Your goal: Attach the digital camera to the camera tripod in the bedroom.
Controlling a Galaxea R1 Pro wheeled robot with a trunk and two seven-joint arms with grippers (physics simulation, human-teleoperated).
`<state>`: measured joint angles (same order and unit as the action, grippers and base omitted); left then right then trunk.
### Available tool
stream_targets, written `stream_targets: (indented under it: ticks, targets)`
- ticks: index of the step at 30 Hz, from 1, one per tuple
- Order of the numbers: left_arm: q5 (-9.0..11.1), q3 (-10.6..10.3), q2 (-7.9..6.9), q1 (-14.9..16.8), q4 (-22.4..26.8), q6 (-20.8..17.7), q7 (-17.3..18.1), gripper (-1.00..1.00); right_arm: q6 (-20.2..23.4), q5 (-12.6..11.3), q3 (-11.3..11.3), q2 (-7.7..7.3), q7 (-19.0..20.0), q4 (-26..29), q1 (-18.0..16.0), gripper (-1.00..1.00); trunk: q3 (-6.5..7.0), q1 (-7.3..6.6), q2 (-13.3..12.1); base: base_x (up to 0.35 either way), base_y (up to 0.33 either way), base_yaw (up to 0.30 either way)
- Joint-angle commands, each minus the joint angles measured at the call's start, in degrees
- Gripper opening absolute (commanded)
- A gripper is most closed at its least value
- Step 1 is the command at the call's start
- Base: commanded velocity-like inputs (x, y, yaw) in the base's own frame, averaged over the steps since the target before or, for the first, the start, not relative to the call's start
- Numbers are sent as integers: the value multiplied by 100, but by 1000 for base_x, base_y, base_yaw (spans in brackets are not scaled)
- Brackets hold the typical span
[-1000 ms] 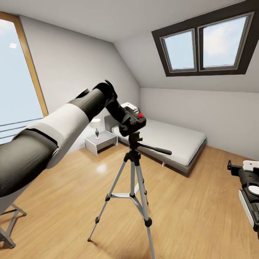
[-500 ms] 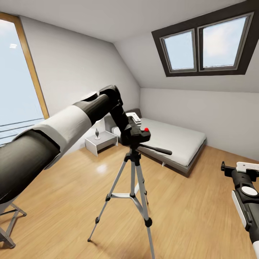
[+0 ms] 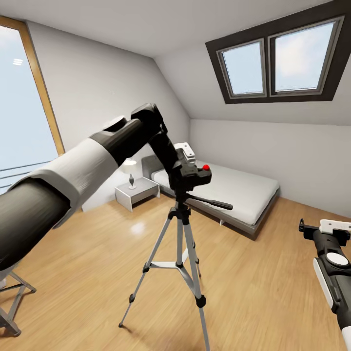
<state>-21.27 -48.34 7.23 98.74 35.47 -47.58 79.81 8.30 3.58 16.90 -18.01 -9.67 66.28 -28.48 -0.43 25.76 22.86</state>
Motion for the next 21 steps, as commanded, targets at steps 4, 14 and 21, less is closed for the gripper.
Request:
stream_targets:
  ticks: [4,14,21]
  targets:
    - [-52,121,-79,15,133,-226,83,-100,43,38,-6,1,-17,8,0,100,-5,3,6,0,0,0]
    - [-52,280,-253,22,717,-372,103,-100,41,38,-10,11,-17,8,0,100,-5,3,6,0,0,0]
    - [-58,302,-379,23,961,-460,85,-100,30,38,-11,21,-14,8,0,100,-5,3,6,0,0,0]
